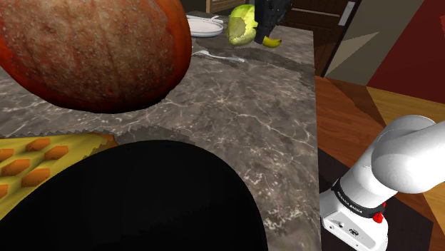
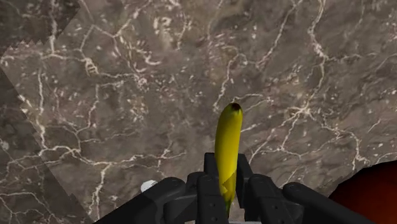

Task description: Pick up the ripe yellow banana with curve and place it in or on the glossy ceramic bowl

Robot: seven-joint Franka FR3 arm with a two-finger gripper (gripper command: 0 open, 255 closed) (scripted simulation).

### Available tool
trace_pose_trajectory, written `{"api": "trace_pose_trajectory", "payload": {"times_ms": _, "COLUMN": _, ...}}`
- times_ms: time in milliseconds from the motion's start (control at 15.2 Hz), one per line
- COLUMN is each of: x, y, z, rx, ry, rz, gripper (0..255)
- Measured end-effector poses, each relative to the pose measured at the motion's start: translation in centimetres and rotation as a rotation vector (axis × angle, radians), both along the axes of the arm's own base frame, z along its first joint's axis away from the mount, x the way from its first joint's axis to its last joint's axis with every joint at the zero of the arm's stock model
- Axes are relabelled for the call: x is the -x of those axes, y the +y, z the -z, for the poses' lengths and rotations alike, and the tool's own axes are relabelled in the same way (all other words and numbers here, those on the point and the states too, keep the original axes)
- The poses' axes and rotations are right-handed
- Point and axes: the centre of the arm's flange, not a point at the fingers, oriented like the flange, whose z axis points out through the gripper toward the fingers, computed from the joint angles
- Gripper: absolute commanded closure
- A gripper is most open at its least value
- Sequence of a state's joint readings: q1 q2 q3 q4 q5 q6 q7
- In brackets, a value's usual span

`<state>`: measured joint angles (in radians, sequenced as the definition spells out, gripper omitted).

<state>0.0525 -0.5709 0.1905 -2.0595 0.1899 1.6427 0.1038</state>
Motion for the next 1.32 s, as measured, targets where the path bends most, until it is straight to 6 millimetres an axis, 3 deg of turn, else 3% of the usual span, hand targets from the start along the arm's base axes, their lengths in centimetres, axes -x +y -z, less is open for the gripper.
{"api": "trace_pose_trajectory", "payload": {"times_ms": 660, "x": 0.0, "y": -0.1, "z": -5.0, "rx": 0.000, "ry": 0.000, "rz": 0.000, "gripper": 255}}
{"api": "trace_pose_trajectory", "payload": {"times_ms": 858, "x": 1.1, "y": 2.4, "z": -5.3, "rx": 0.000, "ry": 0.000, "rz": -0.001, "gripper": 255}}
{"api": "trace_pose_trajectory", "payload": {"times_ms": 1320, "x": 6.1, "y": 10.4, "z": -5.3, "rx": 0.000, "ry": 0.001, "rz": -0.001, "gripper": 255}}
